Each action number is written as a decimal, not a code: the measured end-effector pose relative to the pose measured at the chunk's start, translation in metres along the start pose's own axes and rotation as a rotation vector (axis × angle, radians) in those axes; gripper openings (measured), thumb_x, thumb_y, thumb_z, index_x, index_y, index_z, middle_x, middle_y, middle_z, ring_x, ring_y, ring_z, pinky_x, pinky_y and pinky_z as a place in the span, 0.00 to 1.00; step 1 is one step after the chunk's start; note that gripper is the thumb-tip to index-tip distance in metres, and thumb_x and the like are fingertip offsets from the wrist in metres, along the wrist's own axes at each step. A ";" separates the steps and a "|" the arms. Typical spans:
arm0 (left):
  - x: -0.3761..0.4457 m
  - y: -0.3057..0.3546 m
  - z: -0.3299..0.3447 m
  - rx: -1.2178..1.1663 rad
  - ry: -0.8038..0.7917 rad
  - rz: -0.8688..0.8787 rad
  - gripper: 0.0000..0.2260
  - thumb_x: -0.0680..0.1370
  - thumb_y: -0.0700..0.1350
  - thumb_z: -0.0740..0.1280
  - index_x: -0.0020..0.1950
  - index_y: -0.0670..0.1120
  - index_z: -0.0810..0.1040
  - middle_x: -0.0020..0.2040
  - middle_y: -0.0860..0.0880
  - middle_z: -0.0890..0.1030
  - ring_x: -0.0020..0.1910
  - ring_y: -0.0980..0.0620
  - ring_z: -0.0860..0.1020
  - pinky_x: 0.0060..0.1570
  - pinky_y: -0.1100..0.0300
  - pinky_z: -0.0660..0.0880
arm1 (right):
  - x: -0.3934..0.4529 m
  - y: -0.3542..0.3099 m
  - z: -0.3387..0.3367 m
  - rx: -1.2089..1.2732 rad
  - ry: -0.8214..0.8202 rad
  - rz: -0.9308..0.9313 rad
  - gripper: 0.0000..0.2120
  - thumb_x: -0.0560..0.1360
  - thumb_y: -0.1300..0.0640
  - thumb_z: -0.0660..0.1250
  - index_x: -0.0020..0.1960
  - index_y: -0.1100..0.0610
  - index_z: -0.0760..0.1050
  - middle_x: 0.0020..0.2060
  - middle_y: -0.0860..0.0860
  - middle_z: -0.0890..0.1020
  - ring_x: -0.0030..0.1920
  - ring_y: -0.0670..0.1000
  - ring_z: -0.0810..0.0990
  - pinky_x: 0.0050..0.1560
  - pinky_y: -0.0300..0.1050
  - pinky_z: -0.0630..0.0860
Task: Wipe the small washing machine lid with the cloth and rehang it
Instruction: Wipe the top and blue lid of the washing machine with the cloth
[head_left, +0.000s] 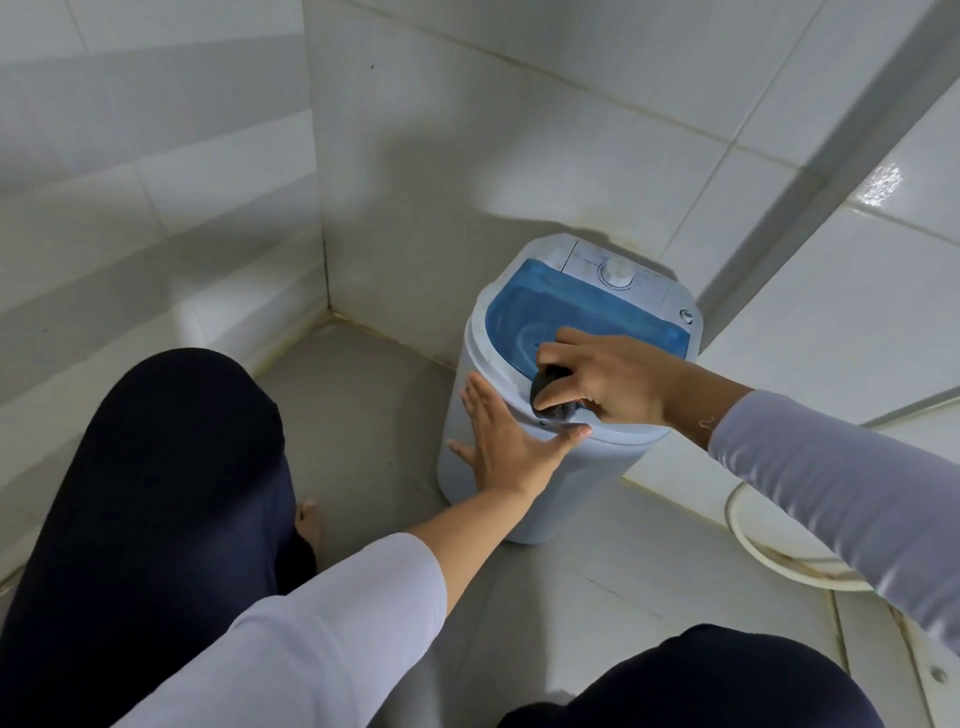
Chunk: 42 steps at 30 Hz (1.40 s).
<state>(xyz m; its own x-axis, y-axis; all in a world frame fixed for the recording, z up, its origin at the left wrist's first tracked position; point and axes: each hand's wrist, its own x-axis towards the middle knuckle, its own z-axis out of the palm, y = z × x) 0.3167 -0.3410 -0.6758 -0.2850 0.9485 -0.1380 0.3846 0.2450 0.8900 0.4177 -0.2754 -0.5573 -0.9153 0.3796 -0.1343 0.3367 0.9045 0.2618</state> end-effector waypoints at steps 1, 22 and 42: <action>0.000 0.000 0.000 -0.004 -0.004 0.006 0.60 0.62 0.70 0.69 0.76 0.46 0.34 0.79 0.51 0.37 0.77 0.53 0.37 0.70 0.34 0.39 | 0.005 -0.004 0.001 -0.016 -0.002 0.000 0.17 0.63 0.66 0.73 0.46 0.47 0.81 0.45 0.51 0.78 0.44 0.55 0.75 0.26 0.39 0.67; 0.002 -0.006 -0.009 0.009 -0.075 0.022 0.56 0.66 0.69 0.66 0.76 0.46 0.33 0.79 0.51 0.37 0.77 0.54 0.38 0.70 0.34 0.38 | 0.081 0.002 -0.010 0.175 -0.048 0.211 0.20 0.68 0.69 0.65 0.55 0.53 0.80 0.52 0.56 0.75 0.53 0.57 0.72 0.45 0.56 0.77; 0.068 -0.014 -0.065 -0.016 -0.100 0.138 0.51 0.69 0.66 0.66 0.77 0.47 0.36 0.79 0.51 0.40 0.78 0.54 0.39 0.70 0.34 0.37 | 0.083 0.020 -0.011 0.303 -0.029 0.260 0.22 0.68 0.72 0.64 0.55 0.52 0.81 0.51 0.57 0.75 0.52 0.58 0.74 0.49 0.48 0.74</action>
<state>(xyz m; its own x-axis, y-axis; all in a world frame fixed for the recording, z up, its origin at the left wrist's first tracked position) 0.2356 -0.2930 -0.6692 -0.1416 0.9884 -0.0559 0.4000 0.1087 0.9101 0.3465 -0.2276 -0.5530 -0.7858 0.6050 -0.1285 0.6103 0.7922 -0.0029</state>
